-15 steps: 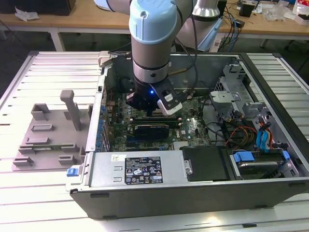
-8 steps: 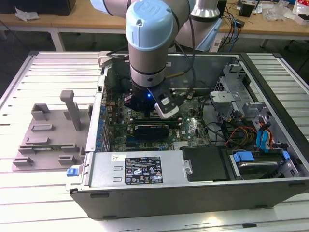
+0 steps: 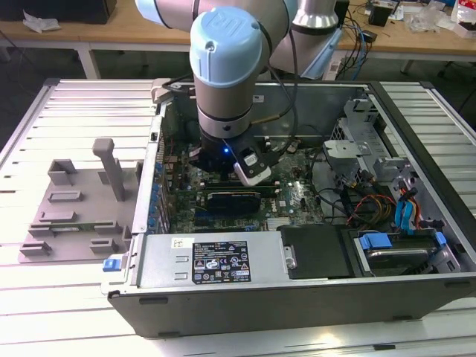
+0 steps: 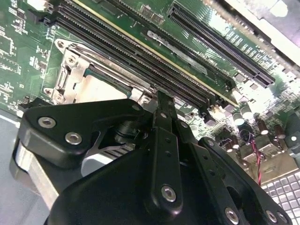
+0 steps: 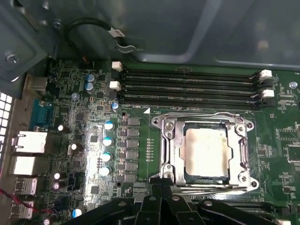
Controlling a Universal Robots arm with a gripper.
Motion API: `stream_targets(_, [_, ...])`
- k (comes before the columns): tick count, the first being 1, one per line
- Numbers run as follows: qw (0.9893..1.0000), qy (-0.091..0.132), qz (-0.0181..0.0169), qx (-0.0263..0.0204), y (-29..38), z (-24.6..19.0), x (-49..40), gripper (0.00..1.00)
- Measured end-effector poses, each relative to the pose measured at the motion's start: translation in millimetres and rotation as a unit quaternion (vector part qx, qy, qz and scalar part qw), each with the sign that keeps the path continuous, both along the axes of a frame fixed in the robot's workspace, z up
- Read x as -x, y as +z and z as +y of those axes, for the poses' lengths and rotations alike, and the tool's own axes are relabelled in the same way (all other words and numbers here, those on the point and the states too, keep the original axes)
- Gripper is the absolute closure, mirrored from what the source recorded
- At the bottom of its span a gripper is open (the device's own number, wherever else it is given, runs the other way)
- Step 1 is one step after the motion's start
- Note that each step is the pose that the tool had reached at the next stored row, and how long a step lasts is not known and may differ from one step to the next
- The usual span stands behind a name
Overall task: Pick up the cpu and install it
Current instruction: 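Install the second cpu locking lever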
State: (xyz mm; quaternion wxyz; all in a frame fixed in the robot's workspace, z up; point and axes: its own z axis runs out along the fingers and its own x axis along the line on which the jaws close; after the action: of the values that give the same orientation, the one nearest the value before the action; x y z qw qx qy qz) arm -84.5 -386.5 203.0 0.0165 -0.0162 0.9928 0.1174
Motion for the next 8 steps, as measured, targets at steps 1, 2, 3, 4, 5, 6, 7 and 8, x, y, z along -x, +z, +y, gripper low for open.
stream_targets(1, [1.0, -0.001, 0.0001, -0.0019, -0.6, 0.0, 0.2, 0.89])
stream_targets(2, [1.0, -0.001, 0.0001, -0.0053, -1.5, 0.0, 0.5, 0.89])
stream_targets(3, [1.0, -0.002, 0.0, -0.0078, -2.6, 0.0, 0.7, 0.89])
stream_targets(4, [1.0, -0.002, -0.0001, -0.0087, -3.4, 0.0, 1.1, 0.89])
stream_targets(5, [1.0, -0.003, -0.0001, -0.0091, -4.0, 0.0, 1.5, 0.89])
stream_targets(6, [0.9999, -0.004, -0.0001, -0.0096, -5.2, 0.0, 2.6, 0.89])
stream_targets(7, [0.9999, -0.005, 0.0001, -0.0095, -6.3, -0.1, 4.0, 0.89])
stream_targets(8, [0.9999, -0.005, 0.0001, -0.0097, -6.7, -0.1, 4.5, 0.89])
